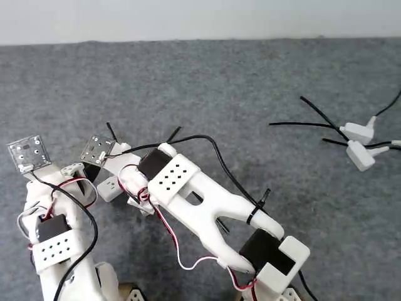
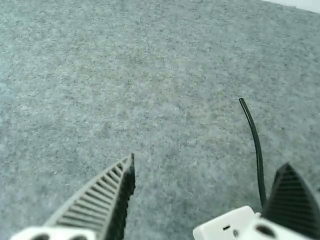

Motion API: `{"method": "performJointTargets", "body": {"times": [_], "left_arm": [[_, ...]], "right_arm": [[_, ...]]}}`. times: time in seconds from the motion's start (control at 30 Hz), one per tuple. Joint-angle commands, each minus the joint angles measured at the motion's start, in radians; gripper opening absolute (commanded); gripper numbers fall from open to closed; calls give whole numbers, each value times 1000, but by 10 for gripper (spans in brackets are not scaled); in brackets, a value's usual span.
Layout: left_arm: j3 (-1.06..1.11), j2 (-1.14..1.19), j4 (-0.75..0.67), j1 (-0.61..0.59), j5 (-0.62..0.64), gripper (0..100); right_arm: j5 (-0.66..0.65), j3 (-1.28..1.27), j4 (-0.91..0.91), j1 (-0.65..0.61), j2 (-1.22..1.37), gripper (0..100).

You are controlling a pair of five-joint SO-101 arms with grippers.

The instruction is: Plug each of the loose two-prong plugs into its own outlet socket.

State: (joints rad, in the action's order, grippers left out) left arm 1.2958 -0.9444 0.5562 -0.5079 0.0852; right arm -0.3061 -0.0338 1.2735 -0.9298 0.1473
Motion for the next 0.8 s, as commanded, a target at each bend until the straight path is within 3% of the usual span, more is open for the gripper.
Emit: {"method": "performJointTargets", "body": {"times": [0.0,0.47,0.77], "left_arm": [[-8,-8,-32,-3,8,408],[-8,-11,-32,-3,8,408],[-8,-14,-32,-3,8,408]], "right_arm": [[11,2,-16,12,-10,9],[9,-86,-157,8,2,9],[8,72,-136,8,252,9]]}}
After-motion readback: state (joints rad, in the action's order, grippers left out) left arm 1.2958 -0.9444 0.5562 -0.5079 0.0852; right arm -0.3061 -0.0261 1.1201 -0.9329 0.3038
